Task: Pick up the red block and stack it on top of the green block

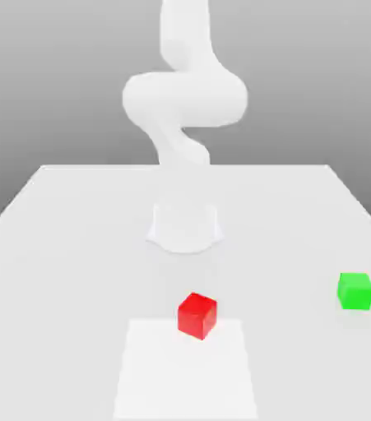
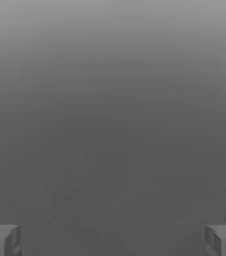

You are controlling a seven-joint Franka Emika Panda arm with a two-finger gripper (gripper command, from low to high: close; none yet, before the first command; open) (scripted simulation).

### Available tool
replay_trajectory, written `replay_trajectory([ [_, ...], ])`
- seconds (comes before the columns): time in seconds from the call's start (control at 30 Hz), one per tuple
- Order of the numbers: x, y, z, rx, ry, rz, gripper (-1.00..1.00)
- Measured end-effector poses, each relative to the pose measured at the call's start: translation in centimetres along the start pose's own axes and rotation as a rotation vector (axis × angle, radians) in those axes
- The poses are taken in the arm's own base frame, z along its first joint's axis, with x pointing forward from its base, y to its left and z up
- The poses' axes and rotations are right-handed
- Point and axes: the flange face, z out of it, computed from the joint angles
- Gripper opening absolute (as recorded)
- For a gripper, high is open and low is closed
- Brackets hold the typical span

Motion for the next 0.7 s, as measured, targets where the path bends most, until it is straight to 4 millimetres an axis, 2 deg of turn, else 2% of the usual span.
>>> replay_trajectory([
  [0.17, -4.0, 3.8, 11.7, -0.142, -0.117, 0.127, 0.0],
  [0.33, -10.1, 9.8, 21.0, -0.306, -0.213, 0.25, 0.0],
  [0.43, -14.7, 14.6, 25.3, -0.422, -0.263, 0.326, 0.0],
  [0.6, -23.0, 23.7, 31.2, -0.622, -0.322, 0.444, 0.0],
  [0.7, -24.9, 25.9, 33.4, -0.648, -0.33, 0.462, 0.0],
])
